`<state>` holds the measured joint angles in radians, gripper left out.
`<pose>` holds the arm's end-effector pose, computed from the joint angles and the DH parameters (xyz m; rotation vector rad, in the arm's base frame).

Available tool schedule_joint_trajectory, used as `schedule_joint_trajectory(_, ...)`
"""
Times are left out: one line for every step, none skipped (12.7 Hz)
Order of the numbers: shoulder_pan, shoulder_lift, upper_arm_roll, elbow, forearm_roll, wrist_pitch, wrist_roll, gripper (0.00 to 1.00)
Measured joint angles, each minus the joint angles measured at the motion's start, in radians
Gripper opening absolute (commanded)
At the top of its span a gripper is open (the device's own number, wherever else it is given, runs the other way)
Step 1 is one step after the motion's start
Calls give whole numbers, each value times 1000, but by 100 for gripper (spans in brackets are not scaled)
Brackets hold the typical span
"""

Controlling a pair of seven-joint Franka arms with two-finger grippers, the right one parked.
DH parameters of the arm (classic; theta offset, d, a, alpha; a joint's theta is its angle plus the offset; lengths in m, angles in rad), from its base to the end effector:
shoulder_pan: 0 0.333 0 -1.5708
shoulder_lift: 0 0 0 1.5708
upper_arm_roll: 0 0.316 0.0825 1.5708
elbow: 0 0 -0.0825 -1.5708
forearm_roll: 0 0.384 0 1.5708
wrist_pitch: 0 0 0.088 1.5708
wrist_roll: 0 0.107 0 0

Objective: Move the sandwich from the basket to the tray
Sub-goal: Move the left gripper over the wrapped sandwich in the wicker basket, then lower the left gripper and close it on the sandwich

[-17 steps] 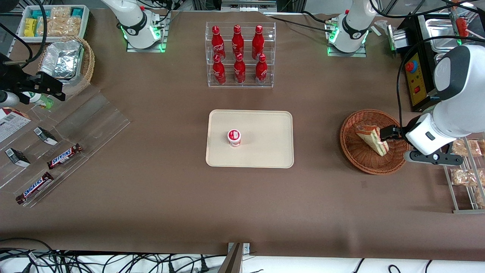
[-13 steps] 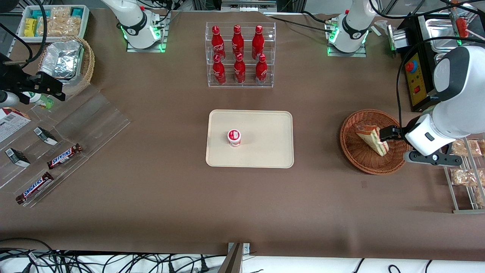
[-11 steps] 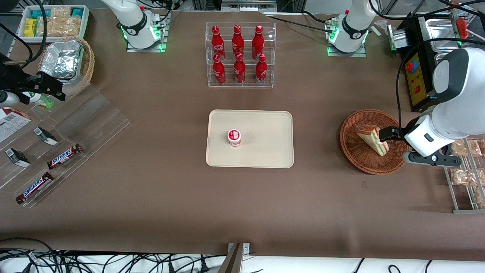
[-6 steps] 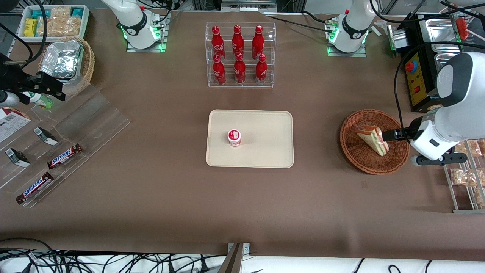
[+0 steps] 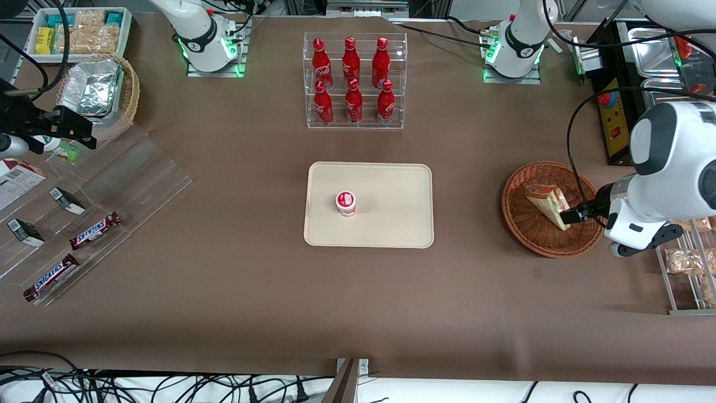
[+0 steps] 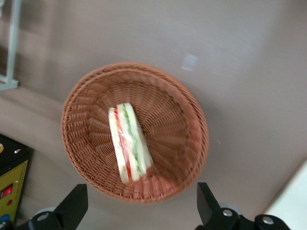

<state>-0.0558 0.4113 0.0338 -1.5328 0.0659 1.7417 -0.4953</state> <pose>0.6543 -0.0112 0.4043 -2.9266 -0.6761 0.2648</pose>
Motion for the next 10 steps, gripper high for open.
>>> schedule_joint_trajectory(0, -3, -1, -42, 24, 46, -29, 100)
schedule_joint_trajectory(0, -13, -1, -93, 35, 101, -45, 100)
schedule_joint_trajectory(0, -33, -1, -160, 40, 164, -63, 100)
schedule_joint_trajectory(0, -58, -1, -233, 44, 230, -90, 100)
schedule_joint_trajectory(-1, -86, -1, -315, 60, 299, -119, 100)
schedule_joint_trajectory(-1, -112, -2, -389, 86, 353, -144, 100)
schedule_joint_trajectory(-1, -132, -3, -451, 110, 393, -165, 100)
schedule_joint_trajectory(-1, -146, -5, -501, 127, 430, -177, 100)
schedule_joint_trajectory(-1, -156, -6, -544, 136, 475, -194, 100)
schedule_joint_trajectory(-2, -164, -7, -584, 149, 523, -211, 100)
